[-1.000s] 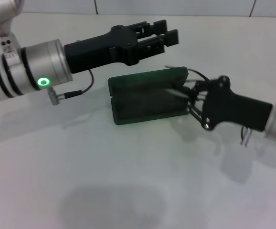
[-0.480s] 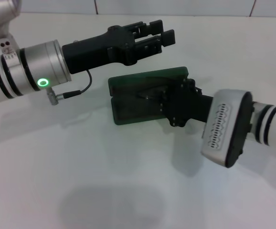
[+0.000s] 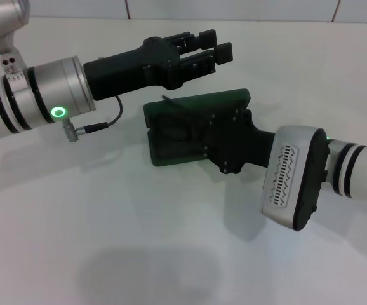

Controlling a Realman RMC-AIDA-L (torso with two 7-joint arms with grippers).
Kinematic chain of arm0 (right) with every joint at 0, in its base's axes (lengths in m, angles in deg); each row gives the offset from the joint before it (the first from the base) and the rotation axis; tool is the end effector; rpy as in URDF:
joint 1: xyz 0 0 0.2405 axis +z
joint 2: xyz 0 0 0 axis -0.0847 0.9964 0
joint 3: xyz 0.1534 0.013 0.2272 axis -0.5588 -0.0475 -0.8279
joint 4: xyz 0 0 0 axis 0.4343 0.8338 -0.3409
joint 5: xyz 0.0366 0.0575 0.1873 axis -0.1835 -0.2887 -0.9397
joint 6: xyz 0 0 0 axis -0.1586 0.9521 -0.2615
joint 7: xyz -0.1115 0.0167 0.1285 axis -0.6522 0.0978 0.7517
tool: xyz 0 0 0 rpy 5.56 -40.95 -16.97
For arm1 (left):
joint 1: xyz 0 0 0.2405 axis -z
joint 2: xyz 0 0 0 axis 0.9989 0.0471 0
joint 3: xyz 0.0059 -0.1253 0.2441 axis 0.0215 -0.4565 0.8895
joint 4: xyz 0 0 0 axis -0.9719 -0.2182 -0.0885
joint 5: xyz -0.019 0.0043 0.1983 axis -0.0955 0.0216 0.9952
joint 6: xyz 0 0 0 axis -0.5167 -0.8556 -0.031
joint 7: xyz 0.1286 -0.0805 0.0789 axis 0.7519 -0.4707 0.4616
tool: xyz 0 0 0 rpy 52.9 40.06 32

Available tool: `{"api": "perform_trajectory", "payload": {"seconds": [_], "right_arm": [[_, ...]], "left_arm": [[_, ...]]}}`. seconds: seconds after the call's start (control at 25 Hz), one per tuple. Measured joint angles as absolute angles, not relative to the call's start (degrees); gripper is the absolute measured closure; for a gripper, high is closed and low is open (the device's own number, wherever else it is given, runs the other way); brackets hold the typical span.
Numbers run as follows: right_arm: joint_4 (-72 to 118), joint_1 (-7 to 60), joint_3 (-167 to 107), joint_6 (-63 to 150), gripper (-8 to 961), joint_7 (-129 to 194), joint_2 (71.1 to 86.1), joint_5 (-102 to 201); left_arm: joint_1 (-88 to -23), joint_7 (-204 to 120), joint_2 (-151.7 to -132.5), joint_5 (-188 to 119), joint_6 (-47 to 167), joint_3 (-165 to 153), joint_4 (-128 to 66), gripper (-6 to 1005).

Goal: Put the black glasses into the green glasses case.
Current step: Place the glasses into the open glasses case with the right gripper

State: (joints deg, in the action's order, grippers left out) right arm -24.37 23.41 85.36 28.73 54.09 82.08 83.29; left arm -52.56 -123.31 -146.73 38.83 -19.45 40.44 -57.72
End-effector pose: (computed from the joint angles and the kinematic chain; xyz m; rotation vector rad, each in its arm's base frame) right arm 0.1770 0.3557 -0.1504 -2.4677 -0.5671 0.1955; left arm -0.1853 0.3640 -0.0366 -2.5752 -0.7098 -1.2489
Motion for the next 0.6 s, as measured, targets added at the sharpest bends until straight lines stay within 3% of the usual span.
{"api": "perform_trajectory", "payload": {"seconds": [0.32, 0.6], "right_arm": [[-25.6, 21.1, 84.6, 24.8, 690, 55.8, 81.85, 82.9], [-24.1, 19.2, 79.1, 19.9, 690, 58.4, 81.81, 82.8]], "left_arm": [[-52.6, -123.3, -146.73, 38.8, -19.2, 40.3, -57.2, 439], [-52.4, -123.8, -146.68, 38.8, -17.3, 40.4, -57.1, 439]]}}
